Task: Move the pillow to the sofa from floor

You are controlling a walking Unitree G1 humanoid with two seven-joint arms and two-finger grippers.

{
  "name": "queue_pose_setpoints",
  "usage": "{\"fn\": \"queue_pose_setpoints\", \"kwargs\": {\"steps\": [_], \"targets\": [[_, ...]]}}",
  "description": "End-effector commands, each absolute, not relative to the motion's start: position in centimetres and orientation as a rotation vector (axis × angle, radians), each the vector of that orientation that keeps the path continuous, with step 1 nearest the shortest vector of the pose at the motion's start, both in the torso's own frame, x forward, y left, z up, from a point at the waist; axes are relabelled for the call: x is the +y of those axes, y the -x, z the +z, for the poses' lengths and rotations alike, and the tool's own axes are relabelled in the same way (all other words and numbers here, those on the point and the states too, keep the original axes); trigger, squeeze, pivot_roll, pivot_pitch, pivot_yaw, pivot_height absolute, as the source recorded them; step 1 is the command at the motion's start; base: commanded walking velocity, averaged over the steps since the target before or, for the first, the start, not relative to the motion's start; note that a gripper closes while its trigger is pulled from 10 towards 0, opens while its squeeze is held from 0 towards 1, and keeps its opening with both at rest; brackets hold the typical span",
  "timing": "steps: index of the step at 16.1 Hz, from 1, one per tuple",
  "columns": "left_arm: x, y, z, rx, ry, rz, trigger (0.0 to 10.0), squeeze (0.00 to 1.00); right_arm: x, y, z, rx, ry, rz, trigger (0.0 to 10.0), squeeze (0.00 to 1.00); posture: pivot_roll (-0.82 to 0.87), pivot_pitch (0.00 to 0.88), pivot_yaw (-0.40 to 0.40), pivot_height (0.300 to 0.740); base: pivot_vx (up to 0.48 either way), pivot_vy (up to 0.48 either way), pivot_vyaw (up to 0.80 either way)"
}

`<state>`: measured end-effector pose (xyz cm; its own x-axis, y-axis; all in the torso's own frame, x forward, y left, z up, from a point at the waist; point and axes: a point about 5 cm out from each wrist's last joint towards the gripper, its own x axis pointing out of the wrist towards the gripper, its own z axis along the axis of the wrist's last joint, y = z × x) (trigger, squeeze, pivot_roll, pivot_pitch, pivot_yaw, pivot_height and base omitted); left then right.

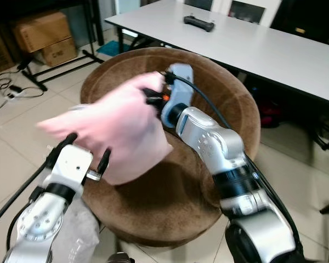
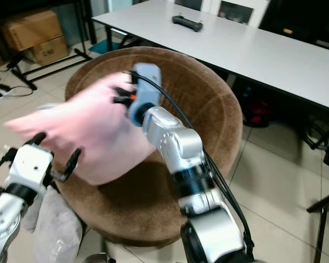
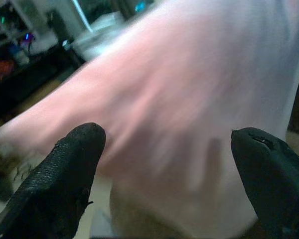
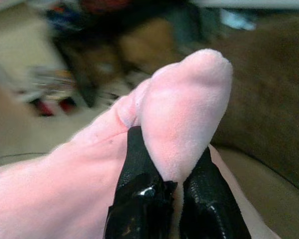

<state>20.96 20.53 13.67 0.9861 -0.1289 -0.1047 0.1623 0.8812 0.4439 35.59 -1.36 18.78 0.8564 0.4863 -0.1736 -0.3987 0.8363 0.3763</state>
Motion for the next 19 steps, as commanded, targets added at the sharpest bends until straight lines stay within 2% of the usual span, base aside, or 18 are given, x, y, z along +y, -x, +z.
{"fn": "queue_pose_setpoints", "kwargs": {"steps": [1,3,6,8,11,12,13,19], "targets": [[20.4,-20.9,14.3,0.055,-0.475,-0.156,10.0,0.0,0.8,-35.9,20.3,0.239,-0.392,0.436,10.0,0.0,0.18,0.0,-0.089,0.74,0.0,0.0,0.0],[20.4,-20.6,14.2,0.067,-0.474,-0.159,10.0,0.0,0.1,-37.1,18.8,0.315,-0.408,0.292,10.0,0.0,0.19,0.0,-0.092,0.74,0.0,0.0,0.0],[20.3,-20.5,14.2,0.082,-0.477,-0.171,10.0,0.0,-3.7,-38.7,15.6,0.466,-0.461,-0.073,10.0,0.0,0.18,0.0,-0.086,0.74,0.0,0.0,0.0],[20.2,-20.6,14.2,0.084,-0.477,-0.177,10.0,0.0,-5.8,-39.0,14.8,0.498,-0.548,-0.204,10.0,0.0,0.18,0.0,-0.088,0.74,0.0,0.0,0.0],[20.1,-20.6,14.3,0.089,-0.479,-0.208,10.0,0.0,-6.8,-39.2,14.3,0.514,-0.582,-0.248,10.0,0.0,0.19,0.0,-0.096,0.74,0.0,0.0,0.0],[20.0,-20.5,14.3,0.09,-0.472,-0.228,10.0,0.0,-7.0,-39.2,14.2,0.523,-0.614,-0.264,10.0,0.13,0.19,0.0,-0.096,0.74,0.0,0.0,0.0],[20.1,-20.5,14.5,0.088,-0.469,-0.239,10.0,0.0,-6.9,-39.3,14.3,0.53,-0.681,-0.265,10.0,1.0,0.19,0.0,-0.096,0.74,0.0,0.0,0.0],[20.4,-20.9,14.7,0.077,-0.478,-0.226,10.0,0.0,-6.5,-40.5,17.5,0.438,-0.815,-0.216,10.0,1.0,0.2,0.0,-0.101,0.74,0.0,0.0,0.0]]}}
